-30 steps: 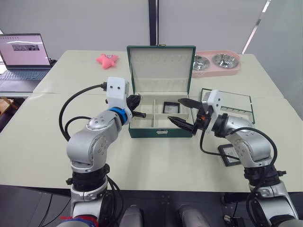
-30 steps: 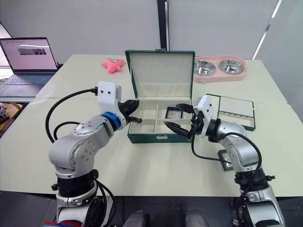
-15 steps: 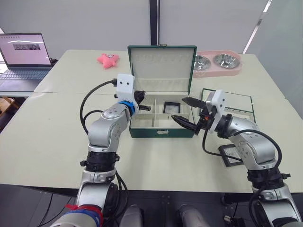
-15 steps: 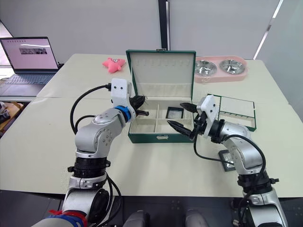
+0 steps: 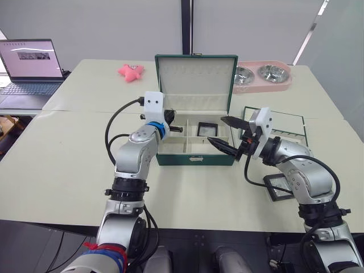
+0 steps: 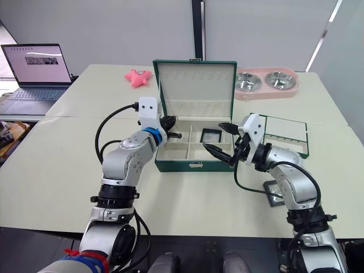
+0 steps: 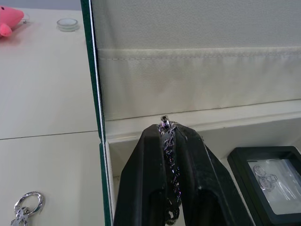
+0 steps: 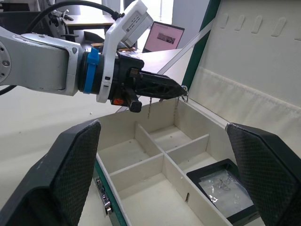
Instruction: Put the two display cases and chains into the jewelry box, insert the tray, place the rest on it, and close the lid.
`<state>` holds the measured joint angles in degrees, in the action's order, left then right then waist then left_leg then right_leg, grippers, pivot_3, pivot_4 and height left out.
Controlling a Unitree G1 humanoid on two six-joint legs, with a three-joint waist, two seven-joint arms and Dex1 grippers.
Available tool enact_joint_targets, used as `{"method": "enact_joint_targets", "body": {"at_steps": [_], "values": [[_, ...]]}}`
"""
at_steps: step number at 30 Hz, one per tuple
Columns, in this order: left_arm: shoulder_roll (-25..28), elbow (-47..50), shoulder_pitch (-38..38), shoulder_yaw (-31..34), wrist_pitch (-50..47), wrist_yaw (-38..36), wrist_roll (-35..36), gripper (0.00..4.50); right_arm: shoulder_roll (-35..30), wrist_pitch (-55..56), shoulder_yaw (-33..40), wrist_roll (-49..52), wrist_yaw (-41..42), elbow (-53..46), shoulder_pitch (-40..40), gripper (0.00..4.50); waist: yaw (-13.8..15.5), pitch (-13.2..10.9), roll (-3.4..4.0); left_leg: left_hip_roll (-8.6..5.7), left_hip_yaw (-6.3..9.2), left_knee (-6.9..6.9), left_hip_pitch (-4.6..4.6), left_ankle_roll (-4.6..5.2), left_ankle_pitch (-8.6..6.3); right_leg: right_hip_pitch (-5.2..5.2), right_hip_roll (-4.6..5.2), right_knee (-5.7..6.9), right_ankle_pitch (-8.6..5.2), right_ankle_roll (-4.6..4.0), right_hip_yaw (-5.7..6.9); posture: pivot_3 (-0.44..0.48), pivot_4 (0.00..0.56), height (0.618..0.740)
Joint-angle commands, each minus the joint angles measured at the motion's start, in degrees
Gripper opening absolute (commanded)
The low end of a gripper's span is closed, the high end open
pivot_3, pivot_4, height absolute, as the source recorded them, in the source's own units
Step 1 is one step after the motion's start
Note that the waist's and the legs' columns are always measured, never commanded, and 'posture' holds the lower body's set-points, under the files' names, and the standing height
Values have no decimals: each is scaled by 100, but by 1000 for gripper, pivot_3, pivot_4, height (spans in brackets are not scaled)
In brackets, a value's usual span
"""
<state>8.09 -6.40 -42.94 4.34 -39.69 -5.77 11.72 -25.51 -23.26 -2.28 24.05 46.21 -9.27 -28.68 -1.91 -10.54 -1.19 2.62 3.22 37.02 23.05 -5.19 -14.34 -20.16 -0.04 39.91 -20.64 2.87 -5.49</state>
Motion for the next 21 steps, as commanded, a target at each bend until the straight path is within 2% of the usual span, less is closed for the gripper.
{"method": "enact_joint_targets", "body": {"at_steps": [1, 12, 13, 21], "values": [[-42, 148, -88, -4, 131, -6, -15, 55, -56, 0, 122, 110, 32, -209, -123, 4500, 2, 0, 0, 0, 0, 0, 0, 0, 0, 0, 0, 0, 0, 0, -1, 0, 150, 740], [-85, 183, -40, -20, 65, -28, -2, 55, -31, 22, 101, 99, 11, -193, -126, 4500, 3, 0, 0, 0, 0, 0, 0, 0, 0, 0, 0, 0, 0, 0, 0, 0, 150, 740], [-88, 185, -38, -24, 63, -31, -1, 776, -26, 23, 99, 98, 5, -198, -123, 4500, 2, 0, 0, 0, 0, 0, 0, 0, 0, 0, 0, 0, 0, 0, 0, 0, 150, 740], [-98, 204, -52, -27, 30, -69, 24, 3261, -2, 25, 90, 94, -25, -214, -103, 4500, 2, 0, 0, 0, 0, 0, 0, 0, 0, 0, 0, 0, 0, 0, 0, 0, 150, 740]]}}
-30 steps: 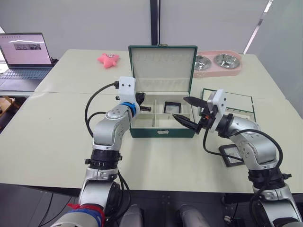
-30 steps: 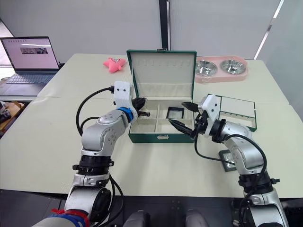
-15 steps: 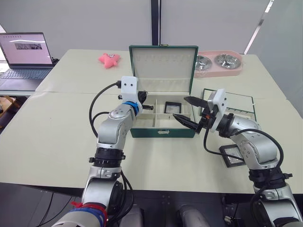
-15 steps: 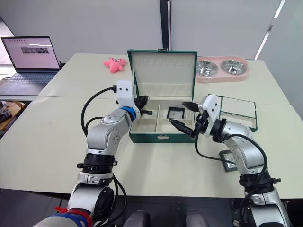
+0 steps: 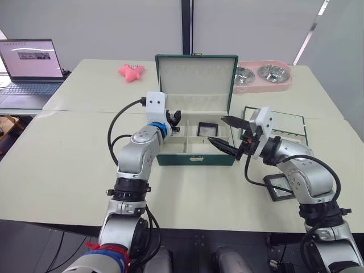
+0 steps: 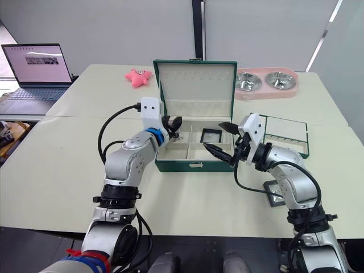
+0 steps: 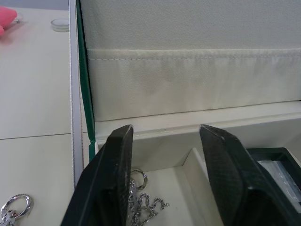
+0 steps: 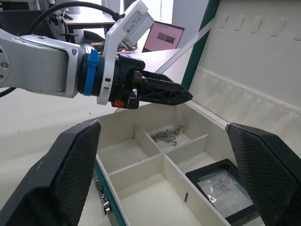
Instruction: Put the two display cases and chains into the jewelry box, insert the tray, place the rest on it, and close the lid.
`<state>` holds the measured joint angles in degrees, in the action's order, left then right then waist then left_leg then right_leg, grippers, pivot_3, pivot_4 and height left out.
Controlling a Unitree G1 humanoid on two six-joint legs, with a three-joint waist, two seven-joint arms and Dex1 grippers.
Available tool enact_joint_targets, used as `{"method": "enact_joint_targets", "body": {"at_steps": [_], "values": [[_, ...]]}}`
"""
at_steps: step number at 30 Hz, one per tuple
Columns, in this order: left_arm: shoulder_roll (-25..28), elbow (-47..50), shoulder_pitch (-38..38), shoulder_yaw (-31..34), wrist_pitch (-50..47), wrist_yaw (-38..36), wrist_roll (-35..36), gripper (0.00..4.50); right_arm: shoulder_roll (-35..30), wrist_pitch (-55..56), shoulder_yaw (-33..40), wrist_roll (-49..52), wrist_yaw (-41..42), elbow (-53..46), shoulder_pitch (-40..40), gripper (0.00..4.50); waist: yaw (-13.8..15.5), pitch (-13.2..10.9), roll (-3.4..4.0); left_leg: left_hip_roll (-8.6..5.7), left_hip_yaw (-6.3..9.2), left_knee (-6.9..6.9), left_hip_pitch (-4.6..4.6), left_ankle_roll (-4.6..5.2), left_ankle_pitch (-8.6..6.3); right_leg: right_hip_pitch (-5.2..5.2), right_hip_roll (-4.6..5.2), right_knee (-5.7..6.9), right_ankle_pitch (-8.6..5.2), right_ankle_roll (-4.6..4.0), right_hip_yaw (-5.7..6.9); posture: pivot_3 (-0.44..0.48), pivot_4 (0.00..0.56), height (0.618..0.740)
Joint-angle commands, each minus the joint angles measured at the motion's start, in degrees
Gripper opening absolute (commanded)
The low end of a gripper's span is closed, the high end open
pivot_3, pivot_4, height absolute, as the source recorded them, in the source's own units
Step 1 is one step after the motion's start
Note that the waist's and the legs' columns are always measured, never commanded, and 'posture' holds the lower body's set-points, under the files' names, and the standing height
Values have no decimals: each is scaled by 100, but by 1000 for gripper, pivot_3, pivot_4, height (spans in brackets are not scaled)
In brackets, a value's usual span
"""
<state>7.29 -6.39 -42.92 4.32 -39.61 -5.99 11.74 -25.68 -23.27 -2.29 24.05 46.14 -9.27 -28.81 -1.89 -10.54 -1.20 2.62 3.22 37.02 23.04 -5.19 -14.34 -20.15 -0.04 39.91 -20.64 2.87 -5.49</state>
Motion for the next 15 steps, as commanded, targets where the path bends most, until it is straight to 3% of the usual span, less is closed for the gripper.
{"method": "enact_joint_targets", "body": {"at_steps": [1, 4, 15], "values": [[-24, 206, -51, -26, 16, -49, 24, 3570, 20, 28, 91, 94, -22, -215, -87, 4500, 0, 0, 0, 0, 0, 0, 0, 0, 0, 0, 0, 0, 0, 0, 0, 0, 150, 740], [-41, 215, -45, -37, 1, -69, 27, 4475, 33, 36, 88, 89, -33, -215, -73, 4500, 0, 0, 0, 0, 0, 0, 0, 0, 0, 0, 0, 0, 0, 0, 0, 0, 150, 740], [-112, 339, -69, -80, -8, -295, 145, 4475, 38, 60, 119, 66, -50, -198, -45, 4500, 0, 0, 0, 0, 0, 0, 0, 0, 0, 0, 0, 0, 0, 0, 0, 0, 150, 740]]}}
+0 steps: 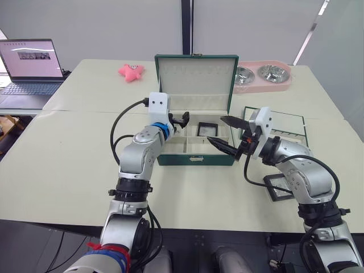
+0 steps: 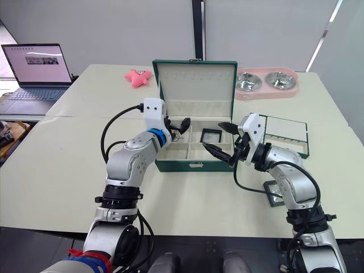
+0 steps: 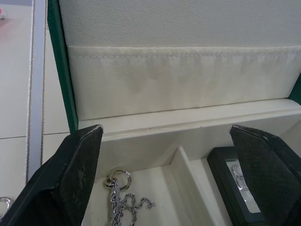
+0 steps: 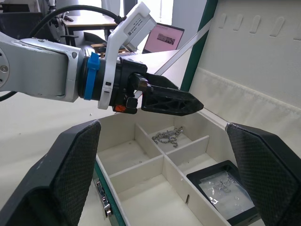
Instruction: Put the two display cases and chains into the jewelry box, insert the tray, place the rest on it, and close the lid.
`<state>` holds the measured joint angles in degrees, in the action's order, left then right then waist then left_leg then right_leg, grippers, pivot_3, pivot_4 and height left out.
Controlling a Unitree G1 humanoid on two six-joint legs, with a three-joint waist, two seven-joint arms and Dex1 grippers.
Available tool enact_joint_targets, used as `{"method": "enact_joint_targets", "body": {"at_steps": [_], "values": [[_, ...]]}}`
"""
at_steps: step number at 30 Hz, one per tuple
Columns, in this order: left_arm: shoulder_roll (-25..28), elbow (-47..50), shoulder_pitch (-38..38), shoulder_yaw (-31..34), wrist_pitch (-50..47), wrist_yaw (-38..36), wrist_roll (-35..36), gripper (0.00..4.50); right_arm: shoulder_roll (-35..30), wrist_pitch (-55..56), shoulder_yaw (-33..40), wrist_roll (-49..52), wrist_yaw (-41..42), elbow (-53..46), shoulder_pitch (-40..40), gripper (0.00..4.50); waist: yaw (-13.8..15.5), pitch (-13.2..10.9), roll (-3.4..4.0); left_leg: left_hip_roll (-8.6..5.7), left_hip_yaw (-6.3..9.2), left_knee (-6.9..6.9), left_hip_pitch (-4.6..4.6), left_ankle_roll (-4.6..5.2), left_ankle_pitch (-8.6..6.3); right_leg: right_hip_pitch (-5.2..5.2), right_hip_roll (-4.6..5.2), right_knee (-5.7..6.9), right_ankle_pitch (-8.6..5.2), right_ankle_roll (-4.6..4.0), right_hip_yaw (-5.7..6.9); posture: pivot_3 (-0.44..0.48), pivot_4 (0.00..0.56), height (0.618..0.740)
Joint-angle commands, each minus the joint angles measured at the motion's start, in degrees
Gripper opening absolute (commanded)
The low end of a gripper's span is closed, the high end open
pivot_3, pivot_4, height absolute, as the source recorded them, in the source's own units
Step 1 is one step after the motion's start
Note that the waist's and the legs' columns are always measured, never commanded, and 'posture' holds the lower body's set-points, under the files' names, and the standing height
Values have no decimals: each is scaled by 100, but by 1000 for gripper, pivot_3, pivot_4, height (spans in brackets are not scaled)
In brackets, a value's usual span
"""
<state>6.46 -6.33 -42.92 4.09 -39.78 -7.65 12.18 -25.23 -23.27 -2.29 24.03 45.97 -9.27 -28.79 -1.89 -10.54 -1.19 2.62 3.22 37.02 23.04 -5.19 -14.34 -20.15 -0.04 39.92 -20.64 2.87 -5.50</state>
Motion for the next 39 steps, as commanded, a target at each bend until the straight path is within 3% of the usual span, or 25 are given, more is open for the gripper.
{"method": "enact_joint_targets", "body": {"at_steps": [1, 6, 11, 24, 31, 39], "values": [[-7, 414, -46, -87, -12, -212, 136, 4475, -16, 59, 130, 71, -35, -203, -36, 4500, 0, 0, 0, 0, 0, 0, 0, 0, 0, 0, 0, 0, 0, 0, 0, 0, 150, 740], [310, 877, 215, -111, -128, -770, 382, 4475, -110, 35, 208, 98, -13, -265, 94, 4500, -5, 0, 0, 1, -1, -1, -1, 0, 0, 0, 0, 0, 0, 0, 0, 0, 150, 740], [1029, 1511, 551, 62, -329, -1693, 926, 4475, -385, -65, 552, 278, 35, -395, 413, 4500, 1, 0, 0, 2, 1, -2, -1, -1, 0, -1, -1, 1, 0, 0, 2, 0, 150, 740], [3074, 2512, 2270, 1471, -1067, -3531, 2770, 4475, -1237, 212, 1970, 423, 103, 61, 1770, 4500, -3, -2, 2, 5, 1, -3, -5, 21, -12, 2, -4, 0, 0, 0, -1, 0, 150, 740], [3657, 1897, 2795, 2355, -660, -3200, 2460, 4475, -1461, 437, 2643, 360, 129, 437, 2389, 4500, -4, -2, 3, 5, 0, -4, -7, 24, -14, 4, -3, -3, -1, 0, -2, 0, 150, 740], [3290, 850, 3638, 3014, 409, -2505, 1867, 4475, -1189, 1271, 3123, 155, -204, 1385, 2766, 4500, -14, -2, 3, 6, -5, -6, -12, 25, -14, 6, -2, -1, -1, 0, -5, 0, 150, 740]]}}
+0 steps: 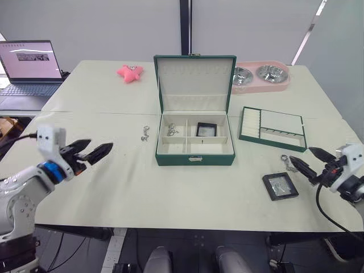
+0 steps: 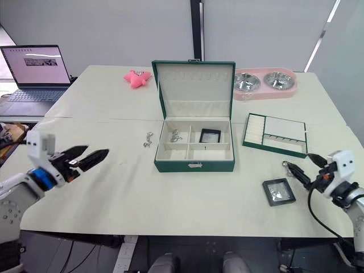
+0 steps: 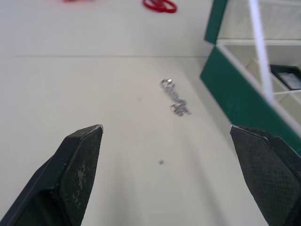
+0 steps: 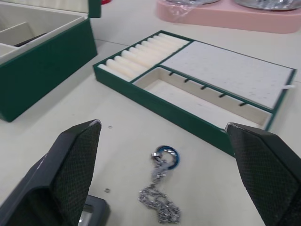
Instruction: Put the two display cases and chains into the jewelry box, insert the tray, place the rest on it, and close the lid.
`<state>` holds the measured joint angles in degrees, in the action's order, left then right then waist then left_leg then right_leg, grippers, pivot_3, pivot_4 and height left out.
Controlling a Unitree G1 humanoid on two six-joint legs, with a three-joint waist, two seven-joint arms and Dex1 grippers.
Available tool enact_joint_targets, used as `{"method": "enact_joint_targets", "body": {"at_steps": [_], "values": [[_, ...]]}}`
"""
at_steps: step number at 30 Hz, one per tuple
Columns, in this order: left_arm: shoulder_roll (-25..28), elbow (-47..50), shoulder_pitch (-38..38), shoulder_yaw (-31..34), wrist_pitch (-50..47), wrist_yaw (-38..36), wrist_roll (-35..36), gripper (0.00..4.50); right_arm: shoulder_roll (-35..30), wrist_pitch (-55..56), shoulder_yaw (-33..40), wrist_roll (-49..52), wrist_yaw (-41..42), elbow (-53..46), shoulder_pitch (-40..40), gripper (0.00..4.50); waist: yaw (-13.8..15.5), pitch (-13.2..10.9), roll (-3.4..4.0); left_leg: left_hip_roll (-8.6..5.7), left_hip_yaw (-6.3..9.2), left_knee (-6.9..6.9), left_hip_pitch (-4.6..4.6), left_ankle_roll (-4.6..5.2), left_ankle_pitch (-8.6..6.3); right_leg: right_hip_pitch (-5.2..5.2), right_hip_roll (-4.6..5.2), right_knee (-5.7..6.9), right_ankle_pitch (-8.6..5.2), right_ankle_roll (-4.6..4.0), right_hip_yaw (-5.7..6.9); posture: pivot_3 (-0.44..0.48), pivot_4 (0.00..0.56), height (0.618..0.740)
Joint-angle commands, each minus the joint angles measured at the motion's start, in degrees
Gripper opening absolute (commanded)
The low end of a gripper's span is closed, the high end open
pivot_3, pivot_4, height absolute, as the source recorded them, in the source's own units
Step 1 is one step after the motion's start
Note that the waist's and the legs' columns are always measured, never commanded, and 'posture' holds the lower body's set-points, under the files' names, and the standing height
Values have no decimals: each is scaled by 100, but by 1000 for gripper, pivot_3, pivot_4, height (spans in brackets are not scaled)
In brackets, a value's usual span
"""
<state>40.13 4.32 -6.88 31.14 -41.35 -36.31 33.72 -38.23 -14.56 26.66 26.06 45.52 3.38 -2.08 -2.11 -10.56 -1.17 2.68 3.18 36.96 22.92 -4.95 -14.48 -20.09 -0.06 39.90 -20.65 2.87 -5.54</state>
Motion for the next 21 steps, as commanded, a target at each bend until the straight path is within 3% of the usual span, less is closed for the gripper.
{"method": "enact_joint_targets", "body": {"at_steps": [1, 9, 14, 21], "values": [[-133, -385, 50, 413, 684, 506, -337, 4475, 181, 484, 275, -42, -225, 187, 129, 4500, 12, 0, 0, 0, 1, 0, 0, 0, 0, 0, 0, 0, 0, 0, 1, 0, 150, 740], [-374, -1023, 245, 500, 1744, 1379, -1066, 4475, 473, 1283, 439, -262, -871, 822, 118, 4500, 14, 0, 0, -1, -4, 0, -1, 0, 0, 0, 4, 1, 0, 0, -3, 0, 150, 740], [-543, -1603, -82, 450, 2284, 2023, -1450, 4475, 560, 1766, 492, -414, -1316, 1383, -116, 4500, 15, 1, 1, -1, -5, 0, -3, 0, 0, 0, 3, 4, 0, 0, -3, 0, 150, 740], [-640, -1852, -341, 279, 2535, 2241, -1587, 4475, 638, 2005, 437, -418, -1390, 1687, -128, 4500, 9, 1, 1, -1, -5, -1, -2, -1, 0, 1, 4, 5, 0, 0, -2, 0, 150, 740]]}}
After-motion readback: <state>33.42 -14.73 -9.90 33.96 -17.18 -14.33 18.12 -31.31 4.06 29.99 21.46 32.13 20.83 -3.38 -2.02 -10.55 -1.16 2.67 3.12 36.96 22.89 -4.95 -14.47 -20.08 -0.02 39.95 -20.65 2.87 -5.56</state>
